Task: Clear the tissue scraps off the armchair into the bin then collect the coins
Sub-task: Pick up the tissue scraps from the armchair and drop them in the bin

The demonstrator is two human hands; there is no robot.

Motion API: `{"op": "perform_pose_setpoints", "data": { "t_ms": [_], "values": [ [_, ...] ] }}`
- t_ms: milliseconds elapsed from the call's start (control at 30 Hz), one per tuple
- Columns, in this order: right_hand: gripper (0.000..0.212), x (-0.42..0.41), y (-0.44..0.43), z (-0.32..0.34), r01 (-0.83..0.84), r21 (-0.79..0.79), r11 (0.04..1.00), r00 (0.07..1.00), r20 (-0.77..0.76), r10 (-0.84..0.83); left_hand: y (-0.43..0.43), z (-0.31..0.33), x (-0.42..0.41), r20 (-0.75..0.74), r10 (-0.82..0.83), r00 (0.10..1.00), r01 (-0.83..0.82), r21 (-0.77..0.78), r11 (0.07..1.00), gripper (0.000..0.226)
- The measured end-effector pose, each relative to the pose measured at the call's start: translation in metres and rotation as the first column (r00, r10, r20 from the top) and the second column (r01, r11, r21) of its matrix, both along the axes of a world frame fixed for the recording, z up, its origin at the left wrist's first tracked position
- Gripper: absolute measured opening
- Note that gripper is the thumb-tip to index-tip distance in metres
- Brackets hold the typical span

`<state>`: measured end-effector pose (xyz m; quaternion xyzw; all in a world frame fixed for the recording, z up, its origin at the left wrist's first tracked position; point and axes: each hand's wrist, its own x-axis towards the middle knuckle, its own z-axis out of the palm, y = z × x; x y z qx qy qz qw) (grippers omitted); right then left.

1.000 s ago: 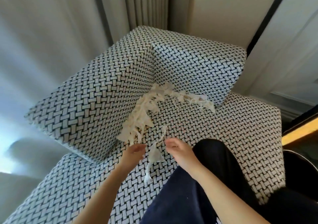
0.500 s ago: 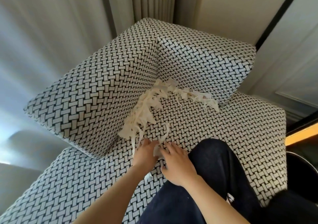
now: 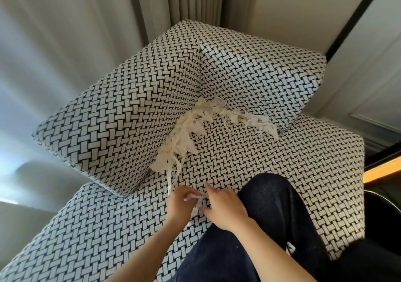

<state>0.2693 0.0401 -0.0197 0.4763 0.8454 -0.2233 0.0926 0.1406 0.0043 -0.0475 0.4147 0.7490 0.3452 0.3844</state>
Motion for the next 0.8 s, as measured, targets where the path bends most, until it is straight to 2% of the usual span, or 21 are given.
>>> {"op": "perform_pose_setpoints", "data": {
  "t_ms": [133, 200, 367, 467, 567, 633, 700, 800],
  "values": [
    [0.052, 0.001, 0.000, 0.003, 0.021, -0.007, 1.000, 0.997, -0.075, -0.022, 0.002, 0.011, 0.005, 0.232, 0.122, 0.965, -0.125, -0.001, 0.992, 0.018],
    [0.047, 0.001, 0.001, 0.006, 0.060, -0.032, 0.998, 0.988, -0.138, -0.064, 0.004, 0.017, 0.008, 0.333, 0.158, 0.929, -0.163, -0.013, 0.986, 0.017],
    [0.031, 0.004, 0.002, 0.012, 0.208, -0.127, 0.970, 0.934, -0.270, -0.236, 0.009, 0.032, 0.003, 0.485, 0.096, 0.869, -0.110, 0.000, 0.994, 0.013],
    [0.027, 0.003, 0.002, 0.012, 0.253, -0.177, 0.951, 0.908, -0.296, -0.297, 0.010, 0.029, -0.012, 0.346, 0.085, 0.934, -0.095, 0.012, 0.995, 0.013],
    [0.031, 0.003, 0.002, 0.011, 0.262, -0.163, 0.951, 0.905, -0.301, -0.301, 0.013, 0.018, -0.024, -0.054, 0.130, 0.990, -0.132, -0.027, 0.991, 0.023],
    [0.030, 0.004, 0.001, 0.010, 0.249, -0.139, 0.959, 0.917, -0.285, -0.279, 0.014, 0.012, -0.030, -0.261, 0.005, 0.965, -0.052, -0.175, 0.983, 0.038],
    [0.030, 0.004, 0.001, 0.010, 0.239, -0.127, 0.963, 0.925, -0.271, -0.265, 0.014, 0.006, -0.033, -0.339, -0.172, 0.925, 0.052, -0.337, 0.940, 0.049],
    [0.037, 0.004, 0.000, 0.011, 0.234, -0.118, 0.965, 0.928, -0.270, -0.258, 0.012, 0.000, -0.031, -0.388, -0.291, 0.874, 0.126, -0.398, 0.909, 0.056]
  ]
}}
